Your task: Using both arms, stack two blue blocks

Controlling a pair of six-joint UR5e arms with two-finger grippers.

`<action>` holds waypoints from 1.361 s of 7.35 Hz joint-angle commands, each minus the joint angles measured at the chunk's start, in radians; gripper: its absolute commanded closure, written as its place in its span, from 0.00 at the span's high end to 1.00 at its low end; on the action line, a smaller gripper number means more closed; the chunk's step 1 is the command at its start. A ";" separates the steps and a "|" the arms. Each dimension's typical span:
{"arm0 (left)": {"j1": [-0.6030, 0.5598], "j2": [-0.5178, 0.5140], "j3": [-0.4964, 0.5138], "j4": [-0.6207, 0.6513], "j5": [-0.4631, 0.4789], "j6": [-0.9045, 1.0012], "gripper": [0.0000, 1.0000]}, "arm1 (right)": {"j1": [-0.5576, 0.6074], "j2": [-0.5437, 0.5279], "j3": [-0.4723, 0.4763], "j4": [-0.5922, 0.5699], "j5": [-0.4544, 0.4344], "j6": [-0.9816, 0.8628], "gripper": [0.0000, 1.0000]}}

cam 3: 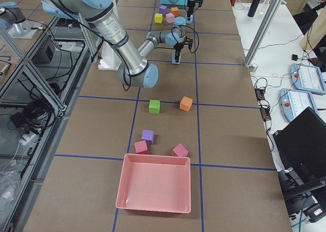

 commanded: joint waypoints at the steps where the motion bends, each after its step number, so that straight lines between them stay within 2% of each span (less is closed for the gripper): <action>1: 0.000 0.001 0.000 0.000 0.000 -0.001 0.92 | 0.000 0.000 0.000 0.003 0.000 -0.001 0.91; 2: 0.000 0.001 0.000 0.000 0.000 -0.003 0.83 | 0.001 0.002 0.003 0.003 0.000 0.002 0.99; 4: 0.005 0.001 0.003 0.000 -0.001 -0.006 0.68 | 0.006 0.000 0.013 0.003 0.000 0.001 1.00; 6: 0.005 -0.002 0.005 0.002 -0.001 -0.007 0.48 | 0.019 0.000 0.027 0.002 0.001 0.001 1.00; 8: 0.005 -0.016 -0.011 0.015 -0.015 -0.010 0.48 | 0.079 -0.010 0.077 -0.021 0.057 -0.005 1.00; 9: 0.003 -0.053 -0.014 0.041 -0.064 -0.015 0.48 | 0.151 -0.059 0.158 -0.079 0.140 -0.058 1.00; 10: -0.015 -0.108 -0.053 0.164 -0.116 -0.015 0.48 | 0.221 -0.146 0.281 -0.172 0.191 -0.186 1.00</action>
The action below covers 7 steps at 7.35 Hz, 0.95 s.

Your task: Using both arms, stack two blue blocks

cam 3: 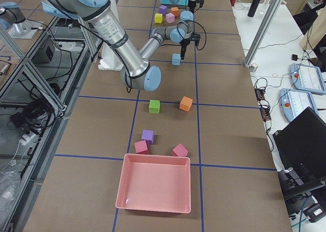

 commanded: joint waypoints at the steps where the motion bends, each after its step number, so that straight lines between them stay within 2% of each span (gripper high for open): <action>1: -0.020 -0.108 -0.130 0.282 -0.058 -0.004 0.48 | 0.173 -0.164 0.221 -0.179 0.116 -0.260 1.00; 2: -0.017 -0.207 -0.217 0.495 -0.055 -0.045 0.48 | 0.273 -0.245 0.263 -0.208 0.161 -0.401 1.00; 3: -0.004 -0.307 -0.261 0.600 -0.055 -0.170 0.48 | 0.370 -0.315 0.262 -0.208 0.196 -0.553 1.00; 5: 0.158 -0.412 -0.289 0.597 -0.010 -0.461 0.48 | 0.539 -0.340 0.183 -0.266 0.226 -0.846 1.00; 6: 0.258 -0.472 -0.277 0.597 0.064 -0.573 0.48 | 0.620 -0.346 0.108 -0.266 0.238 -1.005 1.00; 7: 0.297 -0.521 -0.251 0.594 0.095 -0.644 0.48 | 0.686 -0.346 0.023 -0.262 0.253 -1.134 1.00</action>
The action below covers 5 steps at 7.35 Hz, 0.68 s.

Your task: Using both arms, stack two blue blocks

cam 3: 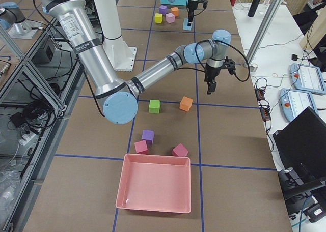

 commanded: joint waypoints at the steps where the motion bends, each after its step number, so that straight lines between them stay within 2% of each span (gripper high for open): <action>1: 0.111 -0.117 0.061 -0.002 0.071 -0.157 0.48 | 0.144 -0.005 -0.163 0.003 0.023 -0.284 1.00; 3: 0.171 -0.168 0.120 -0.023 0.128 -0.214 0.48 | 0.211 -0.005 -0.239 0.003 0.038 -0.397 1.00; 5: 0.211 -0.203 0.247 -0.158 0.186 -0.273 0.48 | 0.254 -0.009 -0.297 0.005 0.040 -0.479 1.00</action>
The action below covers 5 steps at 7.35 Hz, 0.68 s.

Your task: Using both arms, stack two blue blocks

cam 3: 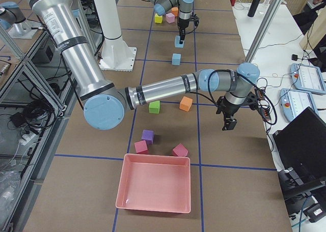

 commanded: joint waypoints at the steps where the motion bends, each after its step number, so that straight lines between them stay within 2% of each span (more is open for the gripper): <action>1: 0.034 -0.038 0.106 -0.080 0.035 -0.029 0.48 | 0.030 -0.014 -0.036 0.001 0.001 -0.061 1.00; 5: 0.068 -0.044 0.113 -0.090 0.076 -0.036 0.49 | 0.029 -0.020 -0.036 0.001 0.017 -0.057 1.00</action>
